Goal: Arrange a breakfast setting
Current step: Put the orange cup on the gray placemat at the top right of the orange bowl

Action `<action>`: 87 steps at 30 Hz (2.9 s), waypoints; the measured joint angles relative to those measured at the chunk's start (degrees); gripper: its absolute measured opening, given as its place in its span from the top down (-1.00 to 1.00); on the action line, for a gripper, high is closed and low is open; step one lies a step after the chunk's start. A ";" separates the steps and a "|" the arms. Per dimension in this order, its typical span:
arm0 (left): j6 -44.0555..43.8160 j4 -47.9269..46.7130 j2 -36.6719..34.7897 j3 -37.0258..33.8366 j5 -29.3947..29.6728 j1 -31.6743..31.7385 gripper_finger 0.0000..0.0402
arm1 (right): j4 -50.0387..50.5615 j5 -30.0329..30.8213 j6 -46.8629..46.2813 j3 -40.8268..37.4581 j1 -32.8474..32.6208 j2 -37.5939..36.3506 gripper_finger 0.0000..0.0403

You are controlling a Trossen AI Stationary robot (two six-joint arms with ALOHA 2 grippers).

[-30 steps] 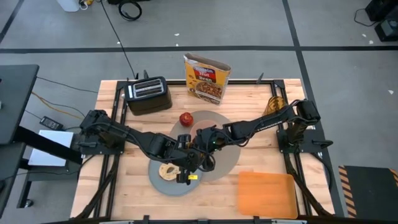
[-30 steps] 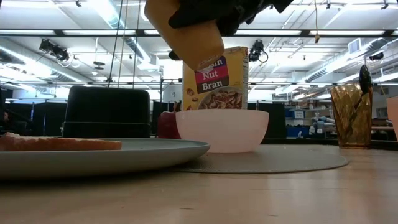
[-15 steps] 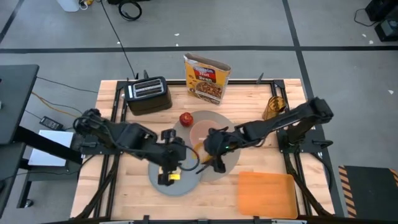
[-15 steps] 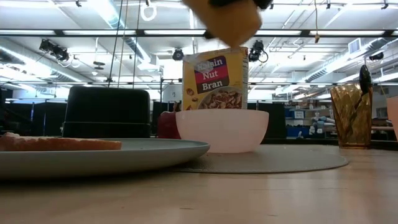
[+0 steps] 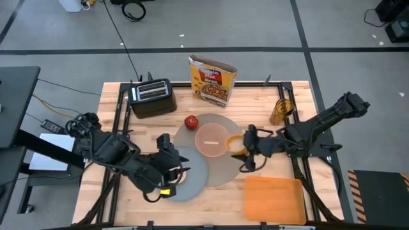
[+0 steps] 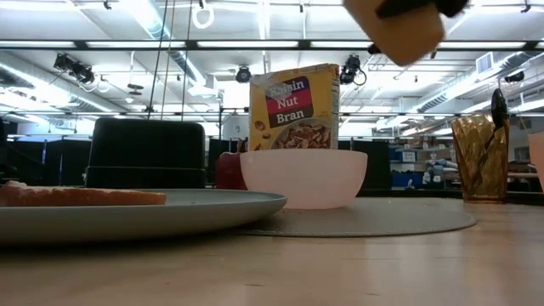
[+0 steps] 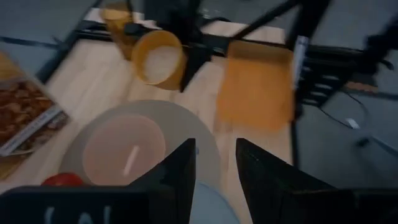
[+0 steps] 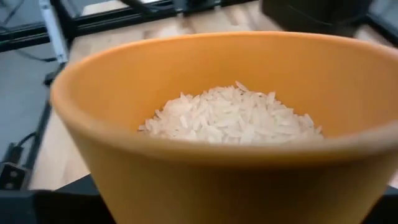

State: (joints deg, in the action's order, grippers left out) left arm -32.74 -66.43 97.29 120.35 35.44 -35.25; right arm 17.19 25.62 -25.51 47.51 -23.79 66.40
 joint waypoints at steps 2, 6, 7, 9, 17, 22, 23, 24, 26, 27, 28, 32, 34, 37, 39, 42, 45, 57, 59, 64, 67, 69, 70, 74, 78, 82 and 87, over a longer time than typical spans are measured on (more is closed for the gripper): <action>-1.38 -0.05 0.31 -0.48 2.34 0.09 0.39 | -0.14 4.46 -1.40 -2.75 -1.30 -1.54 -0.56; -5.20 0.25 0.18 -3.66 8.08 0.47 0.39 | -4.68 11.67 -3.18 -7.84 -2.85 -2.03 -0.56; -6.21 0.21 0.21 -4.64 8.94 0.47 0.39 | -6.13 12.94 -4.40 -8.95 -3.03 -1.72 -0.56; -8.71 0.31 0.25 -6.61 9.68 0.47 0.39 | -7.41 15.50 -6.69 -11.29 -3.29 -0.98 -0.56; -15.09 3.80 0.23 -15.33 9.86 0.69 0.39 | -13.80 22.67 -12.90 -21.67 -2.97 0.17 -0.56; -16.57 5.76 0.27 -19.35 9.41 1.68 0.39 | -29.27 22.95 -13.86 -29.88 1.43 2.24 -0.56; -16.57 6.20 0.27 -19.77 9.38 1.96 0.39 | -31.86 23.34 -13.47 -31.17 2.45 2.41 -0.56; -16.56 7.17 0.24 -20.30 9.29 2.21 0.39 | -34.75 23.92 -12.73 -32.12 3.58 2.88 -0.56; -16.56 8.46 0.23 -21.44 8.90 2.85 0.39 | -42.00 22.64 -8.81 -34.09 6.25 3.99 -0.56; -16.41 8.98 0.25 -21.81 8.72 3.17 0.39 | -45.92 21.17 -5.97 -35.14 7.78 4.73 -0.56; -16.25 9.80 0.25 -22.06 8.66 3.38 0.39 | -49.95 18.95 -3.48 -35.65 9.41 5.92 -0.56; -15.84 11.19 0.26 -22.45 8.63 4.55 0.39 | -59.55 13.41 -0.32 -36.90 16.06 10.64 -0.56; -15.60 12.30 0.27 -22.54 8.65 4.94 0.39 | -63.32 11.56 1.21 -37.67 18.77 13.13 -0.56; -15.44 13.50 0.27 -22.53 8.68 5.03 0.39 | -71.20 8.76 3.87 -37.89 21.80 17.39 -0.56; -15.16 14.40 0.25 -22.53 8.68 4.84 0.39 | -75.67 7.41 5.29 -38.25 23.76 20.47 -0.56; -14.43 15.77 0.26 -22.53 8.65 4.53 0.39 | -82.74 5.30 7.52 -37.92 26.45 24.72 -0.56; -14.00 16.00 0.25 -22.53 8.65 4.47 0.39 | -85.87 3.61 8.11 -37.45 29.10 29.29 -0.56; -13.99 17.99 0.26 -22.53 8.70 4.13 0.39 | -104.16 -8.74 13.54 -34.71 38.26 46.36 -0.56; -14.00 18.08 0.25 -22.53 8.69 3.86 0.39 | -107.04 -10.59 14.37 -34.72 39.58 48.12 -0.56; -12.92 18.28 0.26 -22.53 8.72 3.85 0.39 | -107.06 -17.52 17.75 -32.70 41.29 49.69 -0.56; -12.62 18.14 0.27 -22.53 8.72 4.22 0.39 | -106.40 -18.83 20.24 -31.59 41.47 49.81 -0.56; -12.60 18.10 0.27 -22.53 8.73 4.34 0.39 | -106.40 -18.88 20.64 -31.16 41.89 49.81 -0.56; -12.57 18.12 0.26 -22.53 8.73 4.34 0.39 | -106.44 -18.88 20.63 -31.10 42.10 49.81 -0.56; -11.78 18.12 0.25 -22.53 8.77 4.34 0.39 | -106.31 -18.83 20.78 -31.11 42.51 49.81 -0.60; -11.58 18.14 0.26 -22.53 8.77 4.31 0.39 | -105.64 -18.85 20.78 -31.11 42.52 49.78 -0.69; -11.55 18.10 0.27 -22.53 8.77 4.34 0.39 | -105.40 -19.11 21.70 -31.11 42.45 49.76 -0.77; -11.57 17.63 0.25 -22.53 8.77 4.34 0.39 | -104.04 -21.67 22.15 -31.11 42.29 49.74 -0.90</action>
State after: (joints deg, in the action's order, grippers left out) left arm -44.31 -48.80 97.54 97.82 44.21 -30.92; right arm -86.85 3.95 -3.36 16.40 18.50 116.13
